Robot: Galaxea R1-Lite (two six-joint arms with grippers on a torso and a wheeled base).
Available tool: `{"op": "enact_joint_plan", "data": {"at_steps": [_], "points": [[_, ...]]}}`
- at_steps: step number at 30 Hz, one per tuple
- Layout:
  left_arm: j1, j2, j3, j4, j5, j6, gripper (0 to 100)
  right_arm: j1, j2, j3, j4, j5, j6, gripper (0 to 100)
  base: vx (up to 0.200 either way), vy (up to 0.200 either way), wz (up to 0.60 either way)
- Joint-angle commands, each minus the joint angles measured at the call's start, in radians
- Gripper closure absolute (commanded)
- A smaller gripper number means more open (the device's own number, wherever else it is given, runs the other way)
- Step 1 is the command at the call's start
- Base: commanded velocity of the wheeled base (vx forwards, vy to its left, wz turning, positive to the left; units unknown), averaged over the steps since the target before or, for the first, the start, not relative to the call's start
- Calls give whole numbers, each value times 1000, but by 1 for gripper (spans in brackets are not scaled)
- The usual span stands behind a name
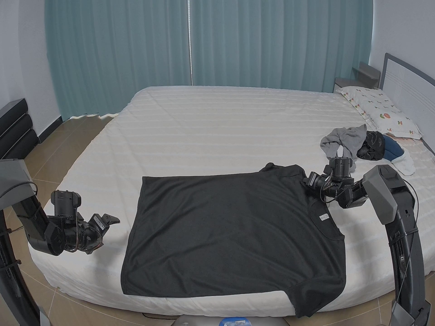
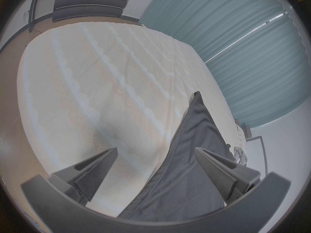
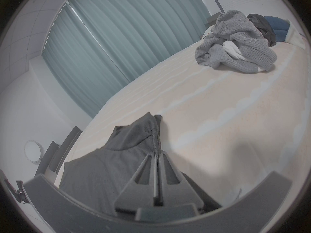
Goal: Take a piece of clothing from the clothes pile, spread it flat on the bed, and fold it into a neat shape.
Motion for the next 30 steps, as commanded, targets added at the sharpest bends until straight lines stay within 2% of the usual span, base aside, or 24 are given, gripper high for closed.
{"op": "enact_joint_plan", "data": {"at_steps": [1,3,7,11,20,25,26,30], "points": [[0,6,0,0,0,0,0,-9,-99,158,-63,10,-58,100,0,0,0],[0,6,0,0,0,0,0,-11,-125,230,-104,24,-75,100,0,0,0],[0,4,0,0,0,0,0,-23,-183,368,-181,102,-100,100,0,0,0],[0,3,2,0,0,0,0,-35,-232,462,-218,148,-123,100,0,0,0],[0,0,2,0,0,0,0,-34,-286,597,-269,200,-156,100,0,0,0],[0,0,2,0,2,0,0,-35,-294,657,-265,231,-204,100,0,0,0],[0,0,2,0,0,0,0,-37,-294,666,-265,236,-211,0,0,0,0],[0,0,2,0,0,0,0,-35,-295,669,-270,242,-221,0,0,0,0]]}}
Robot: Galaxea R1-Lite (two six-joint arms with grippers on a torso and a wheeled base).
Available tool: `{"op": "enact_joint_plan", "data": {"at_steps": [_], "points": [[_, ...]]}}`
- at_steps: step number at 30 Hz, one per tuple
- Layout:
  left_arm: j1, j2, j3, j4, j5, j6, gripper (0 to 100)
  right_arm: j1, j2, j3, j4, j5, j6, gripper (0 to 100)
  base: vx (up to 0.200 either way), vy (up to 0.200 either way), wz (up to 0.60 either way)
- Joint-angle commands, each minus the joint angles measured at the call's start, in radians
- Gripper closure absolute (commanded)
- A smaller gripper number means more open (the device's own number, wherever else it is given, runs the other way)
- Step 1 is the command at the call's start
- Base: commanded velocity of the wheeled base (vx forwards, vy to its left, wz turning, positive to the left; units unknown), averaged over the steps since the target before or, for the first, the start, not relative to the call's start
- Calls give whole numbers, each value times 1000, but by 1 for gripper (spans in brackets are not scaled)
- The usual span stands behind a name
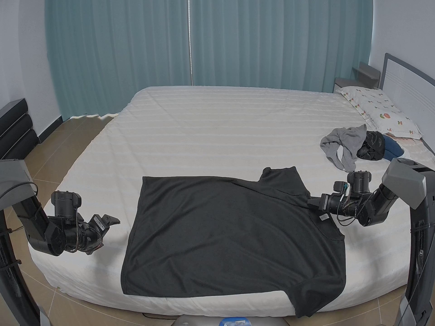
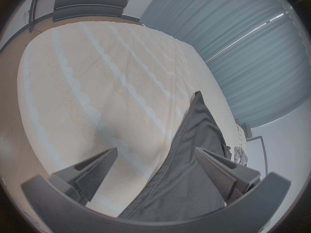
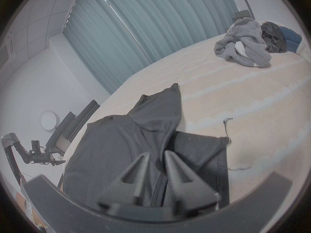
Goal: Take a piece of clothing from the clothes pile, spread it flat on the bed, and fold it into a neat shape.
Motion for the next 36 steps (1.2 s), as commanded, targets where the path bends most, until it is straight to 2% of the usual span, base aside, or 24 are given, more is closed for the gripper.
{"op": "enact_joint_plan", "data": {"at_steps": [1,5,8,9,10,13,16,25,29,31,32,36], "points": [[0,-2,0,0,-1,0,0,1,-11,5,-4,2,0,0,0,0,0],[0,-2,0,0,-1,0,0,-1,-34,-61,7,2,26,0,0,0,0],[0,-2,0,0,-1,0,0,10,-29,-145,14,-15,132,0,0,0,0],[0,-2,0,0,-1,0,0,10,-29,-145,14,-15,132,0,0,0,0],[0,-2,0,0,-1,0,0,24,-11,-196,31,-30,187,0,0,0,0],[0,-2,0,0,-1,0,0,42,52,-282,74,-73,233,0,0,0,0],[0,1,-1,0,-1,0,0,53,122,-365,119,-113,241,0,0,0,0],[0,7,-3,0,-1,0,0,76,242,-530,197,-168,249,0,0,0,0],[0,5,-3,0,-1,0,0,76,260,-561,205,-177,249,0,0,0,0],[0,5,-6,0,1,0,0,77,279,-613,228,-177,281,0,0,0,0],[0,5,-8,0,1,0,0,77,280,-621,232,-177,290,100,0,0,0],[0,5,-17,0,1,0,0,76,294,-655,249,-179,293,100,0,0,0]]}}
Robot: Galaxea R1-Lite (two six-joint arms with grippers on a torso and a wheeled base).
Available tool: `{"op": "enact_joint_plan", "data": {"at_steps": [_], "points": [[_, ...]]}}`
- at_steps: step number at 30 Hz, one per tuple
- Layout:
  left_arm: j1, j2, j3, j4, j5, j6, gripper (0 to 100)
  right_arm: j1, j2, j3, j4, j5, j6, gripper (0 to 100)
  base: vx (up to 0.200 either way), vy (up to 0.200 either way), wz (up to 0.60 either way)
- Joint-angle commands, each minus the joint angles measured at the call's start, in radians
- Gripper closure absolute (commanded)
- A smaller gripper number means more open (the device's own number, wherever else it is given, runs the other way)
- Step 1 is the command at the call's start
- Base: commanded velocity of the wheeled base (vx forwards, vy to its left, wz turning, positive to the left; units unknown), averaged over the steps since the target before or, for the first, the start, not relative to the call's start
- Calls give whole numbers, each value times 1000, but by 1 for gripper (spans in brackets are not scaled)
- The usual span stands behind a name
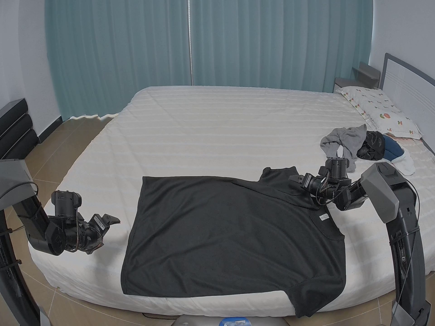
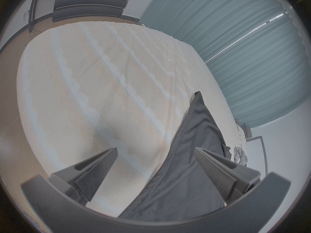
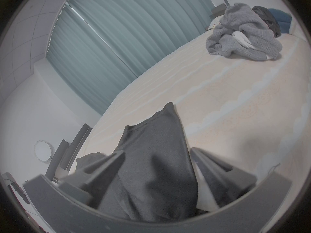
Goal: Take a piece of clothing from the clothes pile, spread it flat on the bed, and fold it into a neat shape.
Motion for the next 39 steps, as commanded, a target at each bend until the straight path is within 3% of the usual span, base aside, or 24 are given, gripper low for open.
{"op": "enact_joint_plan", "data": {"at_steps": [1,10,15,18,19,20,25,35,39], "points": [[0,2,-13,0,1,0,0,1,34,-42,12,-1,3,100,0,0,0],[-41,27,-132,11,16,-20,0,-19,8,-137,3,-72,78,100,0,0,0],[-66,122,-309,14,30,-28,0,-25,7,-192,3,-82,94,100,0,0,0],[-90,217,-487,60,99,-28,0,-27,17,-214,2,-93,94,100,0,0,0],[-90,217,-487,60,99,-28,0,-27,17,-214,2,-93,94,100,0,0,0],[-96,260,-583,126,123,-28,0,-29,28,-237,0,-105,94,100,0,0,0],[-113,337,-772,271,126,-29,0,-36,54,-283,-2,-158,97,100,0,0,0],[-151,475,-990,302,136,-29,0,-30,80,-283,-40,-194,97,100,0,0,0],[-177,527,-1106,386,156,-31,0,-29,79,-283,-44,-199,97,100,0,0,0]]}}
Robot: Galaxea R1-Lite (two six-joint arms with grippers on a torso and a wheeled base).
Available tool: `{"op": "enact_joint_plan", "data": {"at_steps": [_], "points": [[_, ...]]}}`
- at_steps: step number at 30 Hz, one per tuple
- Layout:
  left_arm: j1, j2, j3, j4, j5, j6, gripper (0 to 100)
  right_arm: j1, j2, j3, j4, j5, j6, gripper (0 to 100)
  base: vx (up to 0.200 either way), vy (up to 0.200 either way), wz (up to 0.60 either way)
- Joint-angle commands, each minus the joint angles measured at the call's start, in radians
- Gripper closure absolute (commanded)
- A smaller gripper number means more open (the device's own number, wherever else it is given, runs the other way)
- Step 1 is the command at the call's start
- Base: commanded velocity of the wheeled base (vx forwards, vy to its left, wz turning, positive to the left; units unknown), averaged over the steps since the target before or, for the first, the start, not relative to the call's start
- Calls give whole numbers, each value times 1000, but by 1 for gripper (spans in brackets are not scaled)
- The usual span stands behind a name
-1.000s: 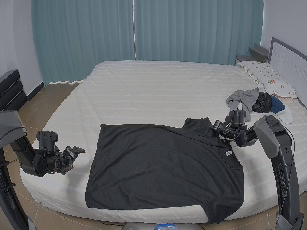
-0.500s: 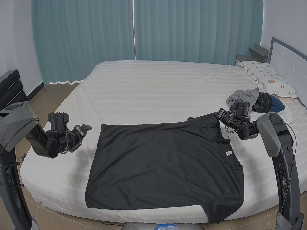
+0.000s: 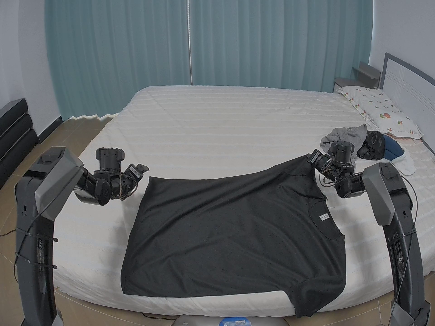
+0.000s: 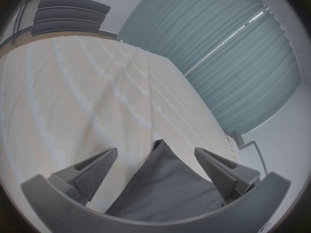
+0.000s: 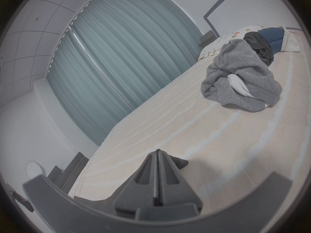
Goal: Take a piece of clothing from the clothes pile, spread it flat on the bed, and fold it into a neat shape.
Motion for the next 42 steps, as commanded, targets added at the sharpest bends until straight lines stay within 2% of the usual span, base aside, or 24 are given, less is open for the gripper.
{"op": "enact_joint_plan", "data": {"at_steps": [1,11,12,17,22,29,34,42], "points": [[-40,105,-132,76,15,-2,0,3,13,-4,-7,-7,0,100,0,0,0],[-74,133,-222,99,21,0,0,4,10,-4,-9,-29,0,100,0,0,0],[-74,142,-238,108,22,0,100,4,13,-4,-9,-29,0,100,0,0,0],[-72,192,-325,180,33,1,100,6,16,-4,-9,-29,0,100,0,0,0],[-66,202,-362,189,56,1,100,6,14,-4,-9,-29,0,100,0,0,0],[-37,191,-411,169,148,-28,100,6,14,-4,-39,-27,-1,100,0,0,0],[-14,191,-446,168,156,-65,100,4,-6,-4,-99,-26,-4,100,0,0,0],[-8,197,-462,131,157,-66,100,0,-45,-4,-134,2,-10,100,0,0,0]]}}
